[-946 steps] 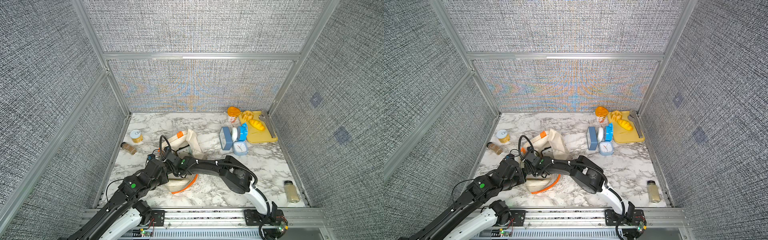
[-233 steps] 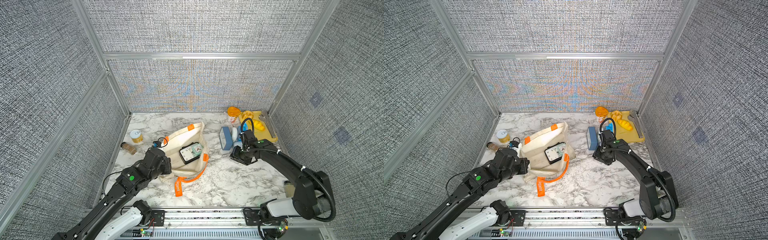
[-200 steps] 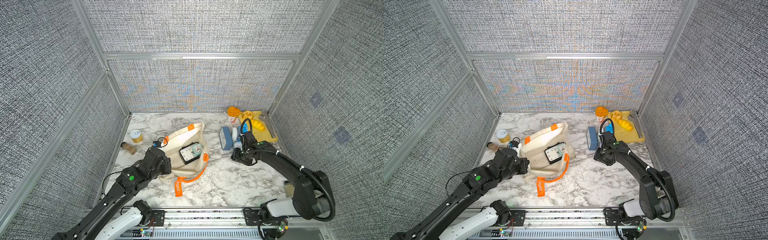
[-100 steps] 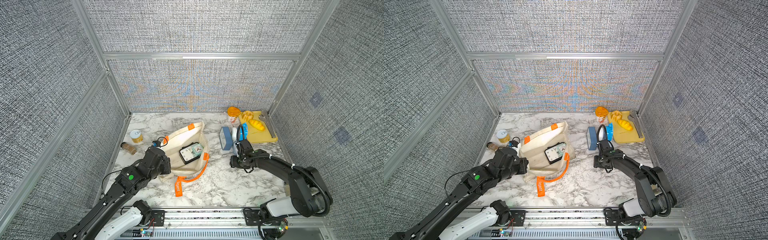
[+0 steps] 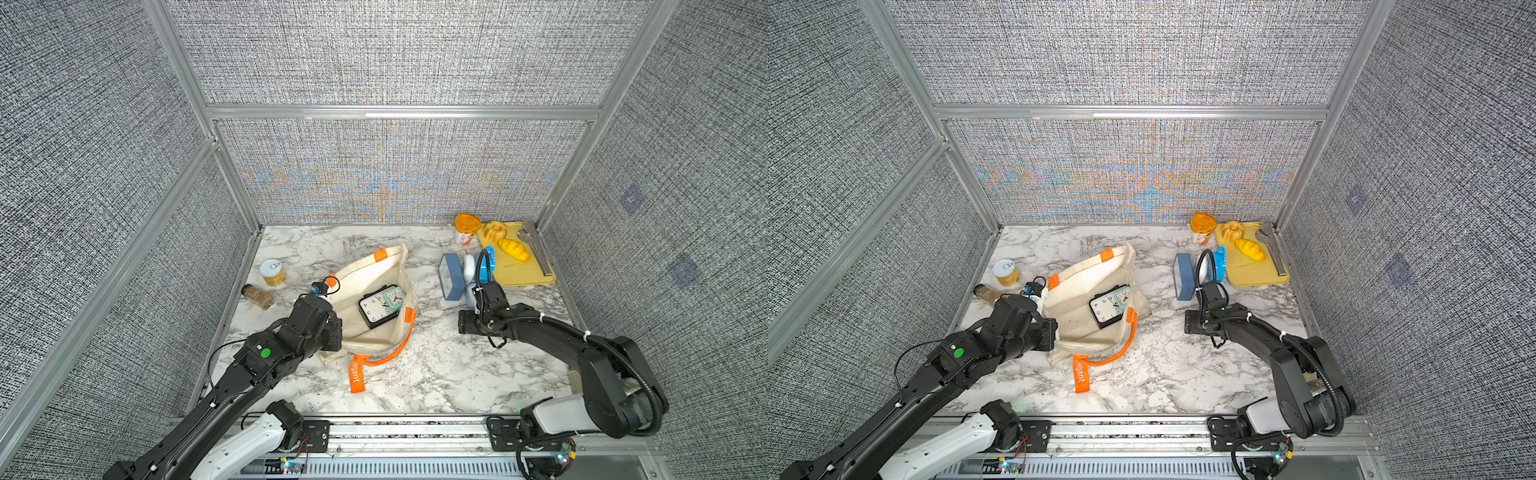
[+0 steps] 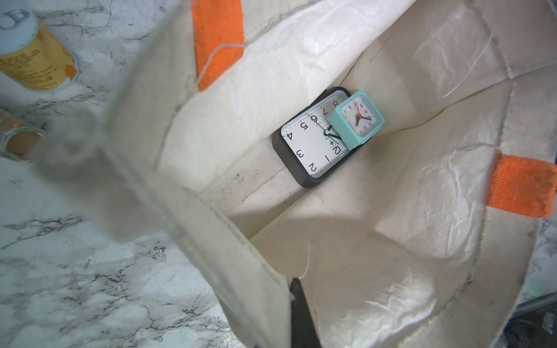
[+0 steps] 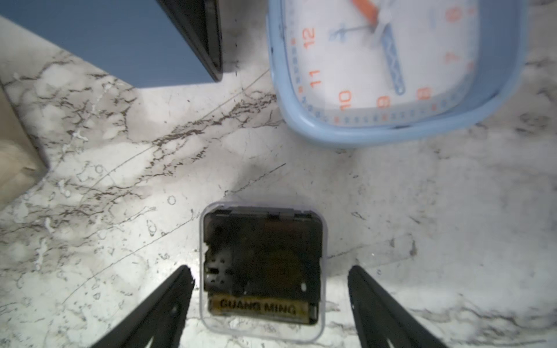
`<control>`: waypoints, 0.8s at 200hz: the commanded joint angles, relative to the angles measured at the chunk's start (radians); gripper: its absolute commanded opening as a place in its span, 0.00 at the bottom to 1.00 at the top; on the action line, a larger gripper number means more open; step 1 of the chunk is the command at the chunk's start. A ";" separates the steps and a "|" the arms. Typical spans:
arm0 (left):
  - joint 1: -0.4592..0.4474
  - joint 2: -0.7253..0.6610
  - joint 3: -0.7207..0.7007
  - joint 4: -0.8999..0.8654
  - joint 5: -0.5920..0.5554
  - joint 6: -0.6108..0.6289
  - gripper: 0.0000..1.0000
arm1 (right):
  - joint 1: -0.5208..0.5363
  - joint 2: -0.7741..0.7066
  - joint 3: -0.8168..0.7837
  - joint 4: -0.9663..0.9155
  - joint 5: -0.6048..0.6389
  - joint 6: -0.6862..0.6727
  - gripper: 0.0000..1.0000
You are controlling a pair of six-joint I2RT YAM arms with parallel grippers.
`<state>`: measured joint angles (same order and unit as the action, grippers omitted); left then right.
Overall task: Take the alarm clock out of the canvas bag
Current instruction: Place the alarm at the center of the board.
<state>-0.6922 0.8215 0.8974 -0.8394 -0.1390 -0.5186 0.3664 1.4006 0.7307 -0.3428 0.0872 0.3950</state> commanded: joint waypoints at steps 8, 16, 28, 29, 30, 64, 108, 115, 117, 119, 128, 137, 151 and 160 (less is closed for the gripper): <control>-0.001 0.013 0.021 0.061 0.018 0.076 0.00 | 0.001 -0.073 0.054 -0.086 0.043 0.007 0.89; -0.001 0.022 0.030 0.055 0.018 0.094 0.00 | 0.000 -0.107 0.090 -0.134 0.051 0.021 0.89; -0.004 0.034 0.044 0.050 0.015 0.120 0.00 | 0.009 -0.186 0.152 -0.204 0.051 0.046 0.89; -0.003 0.035 0.044 0.051 0.015 0.122 0.00 | 0.011 -0.193 0.160 -0.211 0.051 0.047 0.89; -0.004 0.036 0.046 0.051 0.016 0.124 0.00 | 0.012 -0.200 0.164 -0.216 0.051 0.048 0.89; -0.010 0.079 0.080 0.076 0.013 0.186 0.00 | 0.172 -0.338 0.480 -0.273 -0.001 0.009 0.86; -0.039 0.122 0.063 0.158 0.014 0.187 0.00 | 0.422 0.004 0.940 -0.467 -0.166 -0.140 0.81; -0.047 0.125 0.060 0.161 0.009 0.182 0.00 | 0.438 0.067 0.990 -0.480 -0.180 -0.158 0.81; -0.050 0.126 0.059 0.161 0.005 0.180 0.00 | 0.440 0.085 1.003 -0.482 -0.183 -0.160 0.81; -0.052 0.126 0.059 0.161 0.001 0.177 0.00 | 0.441 0.100 1.013 -0.482 -0.187 -0.160 0.81; -0.063 0.126 0.057 0.159 -0.011 0.169 0.00 | 0.443 0.162 1.051 -0.475 -0.207 -0.157 0.80; -0.071 0.122 0.055 0.153 -0.028 0.161 0.00 | 0.443 0.217 1.070 -0.453 -0.230 -0.157 0.79; -0.074 0.105 0.044 0.151 -0.041 0.149 0.00 | 0.443 0.272 1.065 -0.413 -0.252 -0.151 0.78; -0.075 0.090 0.036 0.151 -0.051 0.143 0.00 | 0.444 0.293 1.040 -0.387 -0.251 -0.141 0.77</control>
<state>-0.7639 0.9382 0.9440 -0.7498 -0.1505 -0.3603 0.8062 1.6459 1.7870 -0.7399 -0.1108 0.2642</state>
